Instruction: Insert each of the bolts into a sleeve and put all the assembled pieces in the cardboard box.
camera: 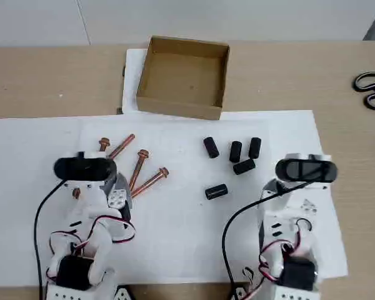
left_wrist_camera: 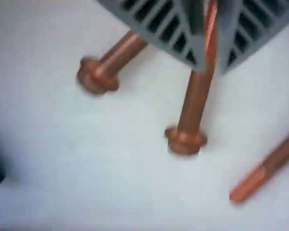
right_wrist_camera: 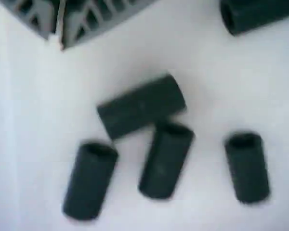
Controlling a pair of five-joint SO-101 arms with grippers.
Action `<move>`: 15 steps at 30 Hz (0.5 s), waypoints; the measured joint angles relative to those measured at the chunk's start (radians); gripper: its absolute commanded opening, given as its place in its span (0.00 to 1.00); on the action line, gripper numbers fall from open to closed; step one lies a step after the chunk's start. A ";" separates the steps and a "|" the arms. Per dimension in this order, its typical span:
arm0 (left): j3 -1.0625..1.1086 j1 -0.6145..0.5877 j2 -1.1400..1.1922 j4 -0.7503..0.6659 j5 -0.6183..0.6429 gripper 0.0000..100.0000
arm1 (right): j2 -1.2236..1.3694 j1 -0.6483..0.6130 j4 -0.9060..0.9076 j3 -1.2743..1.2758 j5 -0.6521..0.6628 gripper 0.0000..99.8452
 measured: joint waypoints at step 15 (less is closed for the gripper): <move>-0.466 0.000 0.273 0.152 0.000 0.01 | 0.425 -0.002 0.247 -0.600 -0.081 0.00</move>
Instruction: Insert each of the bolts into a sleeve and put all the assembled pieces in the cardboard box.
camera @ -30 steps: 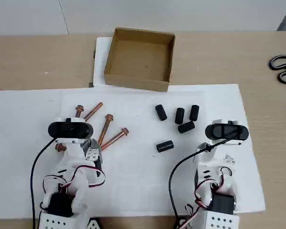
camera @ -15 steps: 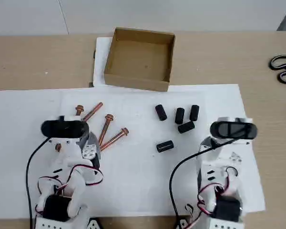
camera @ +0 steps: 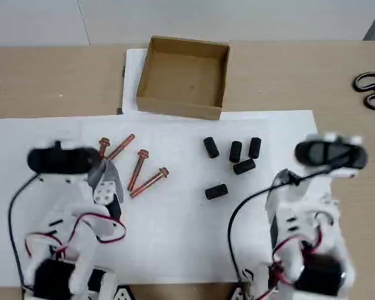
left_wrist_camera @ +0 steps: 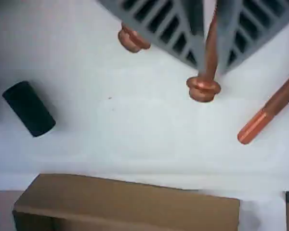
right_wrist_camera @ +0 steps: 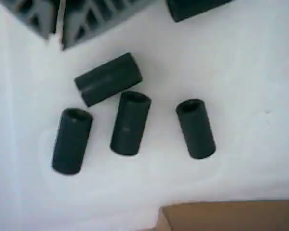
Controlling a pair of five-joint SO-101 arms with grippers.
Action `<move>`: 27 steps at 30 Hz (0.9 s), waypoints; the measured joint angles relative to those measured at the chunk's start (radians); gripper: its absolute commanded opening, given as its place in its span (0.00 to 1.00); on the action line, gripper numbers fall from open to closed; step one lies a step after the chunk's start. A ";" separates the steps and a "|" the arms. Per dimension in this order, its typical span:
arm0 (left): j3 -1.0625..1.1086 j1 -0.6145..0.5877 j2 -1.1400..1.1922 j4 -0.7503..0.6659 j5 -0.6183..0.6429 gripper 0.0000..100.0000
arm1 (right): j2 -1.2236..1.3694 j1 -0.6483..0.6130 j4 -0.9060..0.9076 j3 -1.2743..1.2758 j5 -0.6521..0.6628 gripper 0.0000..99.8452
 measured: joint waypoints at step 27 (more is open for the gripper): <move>-0.628 -0.230 1.122 0.354 -0.258 0.01 | 0.875 -0.097 0.382 -0.578 0.433 0.01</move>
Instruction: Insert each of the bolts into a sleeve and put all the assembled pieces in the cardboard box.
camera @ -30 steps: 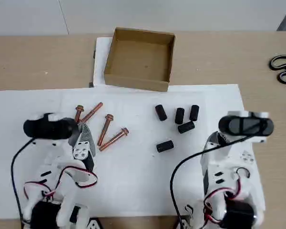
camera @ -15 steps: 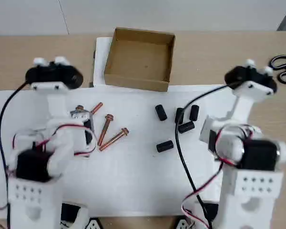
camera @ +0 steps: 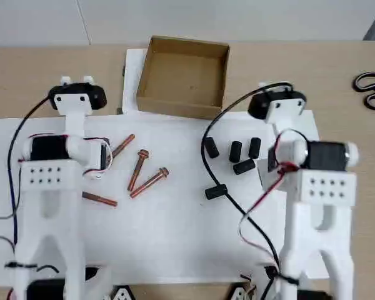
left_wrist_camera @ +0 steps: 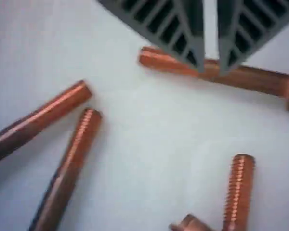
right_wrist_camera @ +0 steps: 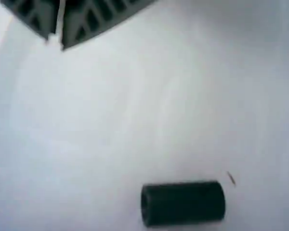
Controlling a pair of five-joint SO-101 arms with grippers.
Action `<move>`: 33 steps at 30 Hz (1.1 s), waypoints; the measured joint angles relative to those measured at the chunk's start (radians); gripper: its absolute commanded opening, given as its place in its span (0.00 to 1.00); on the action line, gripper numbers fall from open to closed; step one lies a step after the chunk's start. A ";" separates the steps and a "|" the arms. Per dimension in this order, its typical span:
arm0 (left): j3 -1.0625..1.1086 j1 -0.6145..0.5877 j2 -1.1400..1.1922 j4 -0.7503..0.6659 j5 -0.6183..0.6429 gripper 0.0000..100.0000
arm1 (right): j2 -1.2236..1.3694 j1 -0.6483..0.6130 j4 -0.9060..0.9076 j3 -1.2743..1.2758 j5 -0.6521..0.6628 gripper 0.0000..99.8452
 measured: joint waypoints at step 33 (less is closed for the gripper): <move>0.000 -0.011 0.167 -0.100 -0.183 0.01 | 0.583 -0.123 -0.087 -0.459 -0.183 0.18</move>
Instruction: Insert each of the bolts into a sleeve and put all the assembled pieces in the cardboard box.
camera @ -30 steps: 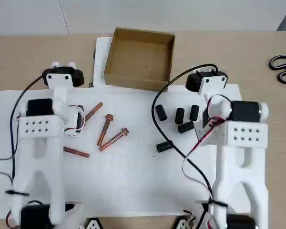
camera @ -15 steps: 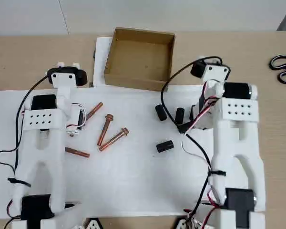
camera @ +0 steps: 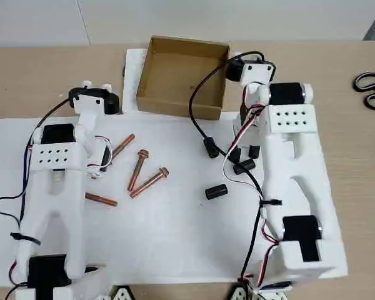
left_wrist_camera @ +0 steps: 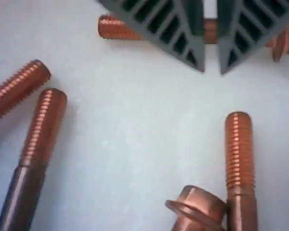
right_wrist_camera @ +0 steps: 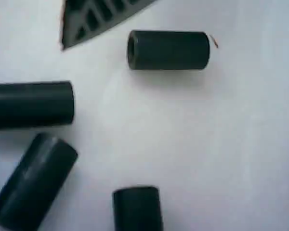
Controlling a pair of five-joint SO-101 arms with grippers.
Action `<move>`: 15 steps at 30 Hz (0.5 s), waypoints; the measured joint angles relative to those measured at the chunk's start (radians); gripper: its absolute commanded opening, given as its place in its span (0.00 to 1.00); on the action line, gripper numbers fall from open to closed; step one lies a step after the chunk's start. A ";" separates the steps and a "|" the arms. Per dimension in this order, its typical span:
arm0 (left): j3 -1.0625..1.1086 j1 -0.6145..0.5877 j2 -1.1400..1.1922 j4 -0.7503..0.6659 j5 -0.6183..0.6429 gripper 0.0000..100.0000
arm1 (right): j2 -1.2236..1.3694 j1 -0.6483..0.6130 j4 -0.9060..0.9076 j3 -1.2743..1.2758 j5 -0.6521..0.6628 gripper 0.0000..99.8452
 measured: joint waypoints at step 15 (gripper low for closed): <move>0.101 0.094 0.000 -0.035 -0.041 0.01 | 0.172 0.048 -0.097 -0.015 -0.057 0.18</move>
